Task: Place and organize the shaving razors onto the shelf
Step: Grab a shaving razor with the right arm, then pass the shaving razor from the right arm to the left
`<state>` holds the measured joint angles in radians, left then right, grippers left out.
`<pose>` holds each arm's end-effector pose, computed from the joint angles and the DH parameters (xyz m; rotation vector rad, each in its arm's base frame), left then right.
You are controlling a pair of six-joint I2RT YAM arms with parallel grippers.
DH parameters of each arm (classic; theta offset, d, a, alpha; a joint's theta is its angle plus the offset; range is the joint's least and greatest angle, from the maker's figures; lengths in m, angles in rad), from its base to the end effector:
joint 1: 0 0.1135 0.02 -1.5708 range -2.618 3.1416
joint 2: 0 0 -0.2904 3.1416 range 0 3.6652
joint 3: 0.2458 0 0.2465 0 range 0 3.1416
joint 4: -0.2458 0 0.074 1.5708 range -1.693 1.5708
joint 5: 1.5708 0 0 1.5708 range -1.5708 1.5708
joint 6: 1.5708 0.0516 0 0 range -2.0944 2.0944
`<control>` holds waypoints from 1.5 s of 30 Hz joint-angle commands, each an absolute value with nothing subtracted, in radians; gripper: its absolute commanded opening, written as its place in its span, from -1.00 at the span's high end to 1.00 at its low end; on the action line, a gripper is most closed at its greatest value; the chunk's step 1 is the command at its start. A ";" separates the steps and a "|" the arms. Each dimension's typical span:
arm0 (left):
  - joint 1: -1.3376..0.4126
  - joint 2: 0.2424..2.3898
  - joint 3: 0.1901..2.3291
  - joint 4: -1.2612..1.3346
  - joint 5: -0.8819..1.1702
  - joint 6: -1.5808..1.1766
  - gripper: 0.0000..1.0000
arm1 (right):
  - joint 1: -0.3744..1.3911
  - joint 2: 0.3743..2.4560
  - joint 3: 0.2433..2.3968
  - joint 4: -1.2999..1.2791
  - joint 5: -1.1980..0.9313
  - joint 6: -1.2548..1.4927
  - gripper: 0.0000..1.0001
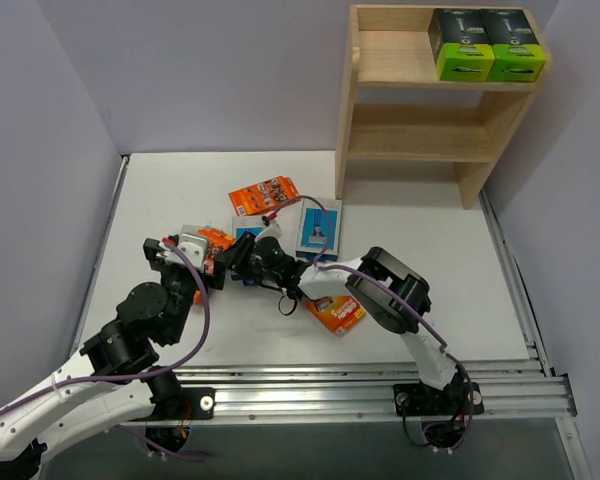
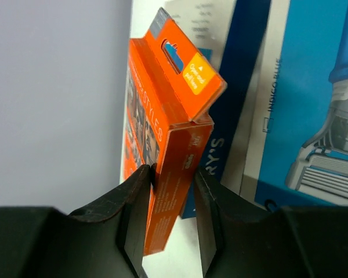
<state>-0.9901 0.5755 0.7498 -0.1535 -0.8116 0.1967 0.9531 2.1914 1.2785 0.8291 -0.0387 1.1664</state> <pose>0.0922 -0.0722 0.3744 0.2787 1.5313 0.0025 0.2924 0.4150 0.1867 0.1718 1.9284 1.5709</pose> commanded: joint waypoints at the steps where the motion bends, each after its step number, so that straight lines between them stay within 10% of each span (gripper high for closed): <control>1: -0.999 0.575 0.759 -0.118 -0.828 0.210 -0.88 | 0.930 2.045 1.217 0.984 -0.031 1.120 1.00; 20: -0.991 0.658 0.814 -0.199 -0.680 0.129 -0.88 | 0.735 1.481 0.659 1.012 -0.212 0.900 1.00; 45: -0.597 0.903 0.836 -0.084 0.546 -0.298 -0.88 | 0.347 0.822 0.247 1.067 -0.627 0.900 1.00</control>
